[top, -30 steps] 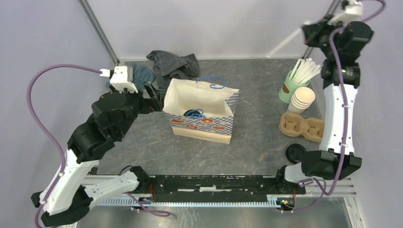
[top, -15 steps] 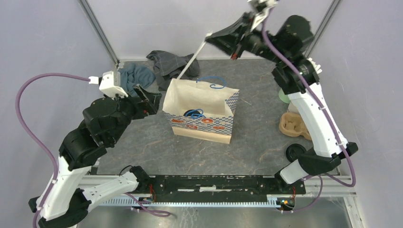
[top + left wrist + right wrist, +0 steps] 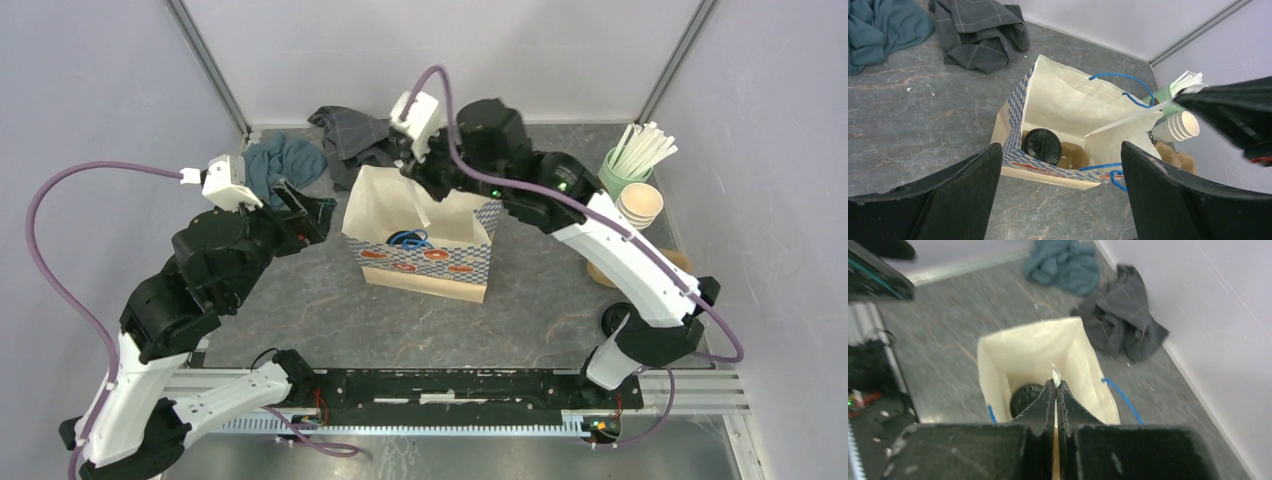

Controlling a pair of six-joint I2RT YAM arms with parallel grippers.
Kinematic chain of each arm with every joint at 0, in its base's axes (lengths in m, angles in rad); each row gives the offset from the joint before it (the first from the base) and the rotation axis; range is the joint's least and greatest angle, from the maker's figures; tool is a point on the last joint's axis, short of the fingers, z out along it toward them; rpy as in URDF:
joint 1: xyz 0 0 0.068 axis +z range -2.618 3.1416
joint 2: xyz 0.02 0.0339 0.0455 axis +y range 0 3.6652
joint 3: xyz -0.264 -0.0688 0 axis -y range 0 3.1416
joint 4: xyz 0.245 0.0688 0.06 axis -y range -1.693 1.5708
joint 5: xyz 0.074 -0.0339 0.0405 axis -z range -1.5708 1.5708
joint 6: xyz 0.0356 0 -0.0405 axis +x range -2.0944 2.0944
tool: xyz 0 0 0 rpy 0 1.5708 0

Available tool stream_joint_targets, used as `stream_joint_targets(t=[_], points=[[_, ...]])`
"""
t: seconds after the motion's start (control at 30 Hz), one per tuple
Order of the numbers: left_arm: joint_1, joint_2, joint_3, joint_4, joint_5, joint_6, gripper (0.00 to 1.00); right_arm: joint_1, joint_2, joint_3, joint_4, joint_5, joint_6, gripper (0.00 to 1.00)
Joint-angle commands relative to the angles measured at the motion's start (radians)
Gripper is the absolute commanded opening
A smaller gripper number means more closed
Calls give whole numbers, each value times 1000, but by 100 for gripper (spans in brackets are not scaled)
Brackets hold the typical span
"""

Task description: Pack the takeout coffee

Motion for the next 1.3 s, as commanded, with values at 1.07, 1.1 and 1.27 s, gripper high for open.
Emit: stream_joint_targets(t=[1.07,1.1,1.27], points=[[-2,206,244,67,113,151,96,156,-369,-232,-30,618,107,98],[-2,213,250,79,119,147,96,156,-430,-256,-17,621,114,98],[-2,211,253,152,158,136,98,156,-683,-353,61,625,145,98]])
